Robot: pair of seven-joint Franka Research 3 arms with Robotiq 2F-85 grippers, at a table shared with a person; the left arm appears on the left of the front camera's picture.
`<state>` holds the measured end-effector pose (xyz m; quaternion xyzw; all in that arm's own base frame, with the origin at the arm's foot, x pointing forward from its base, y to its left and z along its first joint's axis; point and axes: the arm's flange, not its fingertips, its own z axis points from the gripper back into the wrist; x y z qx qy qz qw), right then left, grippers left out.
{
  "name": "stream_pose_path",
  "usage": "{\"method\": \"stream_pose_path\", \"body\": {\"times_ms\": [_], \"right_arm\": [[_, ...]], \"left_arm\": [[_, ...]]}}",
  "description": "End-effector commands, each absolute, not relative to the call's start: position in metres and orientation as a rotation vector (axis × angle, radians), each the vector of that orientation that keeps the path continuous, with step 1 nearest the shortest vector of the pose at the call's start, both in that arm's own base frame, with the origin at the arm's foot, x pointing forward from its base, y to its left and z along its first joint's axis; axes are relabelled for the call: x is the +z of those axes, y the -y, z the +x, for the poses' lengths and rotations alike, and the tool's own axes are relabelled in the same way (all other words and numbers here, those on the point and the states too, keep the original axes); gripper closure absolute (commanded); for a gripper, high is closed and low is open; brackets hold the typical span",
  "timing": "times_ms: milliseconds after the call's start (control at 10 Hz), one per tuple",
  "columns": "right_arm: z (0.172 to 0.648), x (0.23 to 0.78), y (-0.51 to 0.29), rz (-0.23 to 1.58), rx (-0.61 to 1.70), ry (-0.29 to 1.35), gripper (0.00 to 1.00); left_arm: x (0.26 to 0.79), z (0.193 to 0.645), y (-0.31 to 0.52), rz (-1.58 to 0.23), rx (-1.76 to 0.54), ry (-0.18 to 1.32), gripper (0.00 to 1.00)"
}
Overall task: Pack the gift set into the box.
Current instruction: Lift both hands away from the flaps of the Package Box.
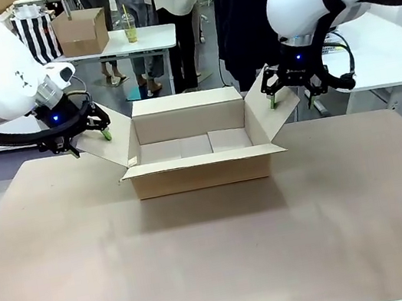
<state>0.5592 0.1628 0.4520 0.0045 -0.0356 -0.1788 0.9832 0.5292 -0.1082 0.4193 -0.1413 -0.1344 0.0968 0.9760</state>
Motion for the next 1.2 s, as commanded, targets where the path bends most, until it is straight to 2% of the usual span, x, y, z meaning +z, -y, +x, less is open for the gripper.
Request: {"method": "stream_pose_path", "body": {"times_ms": [0, 1100], "right_arm": [[0.5633, 0.4550, -0.1647, -0.010, -0.378, 0.079, 0.00], [0.5633, 0.4550, -0.1647, -0.010, -0.378, 0.079, 0.00]], "left_arm": [[0.4222, 0.5288, 0.1094, -0.275, 0.209, 0.268, 0.00], [0.4222, 0.5288, 0.1094, -0.275, 0.209, 0.268, 0.00]]}}
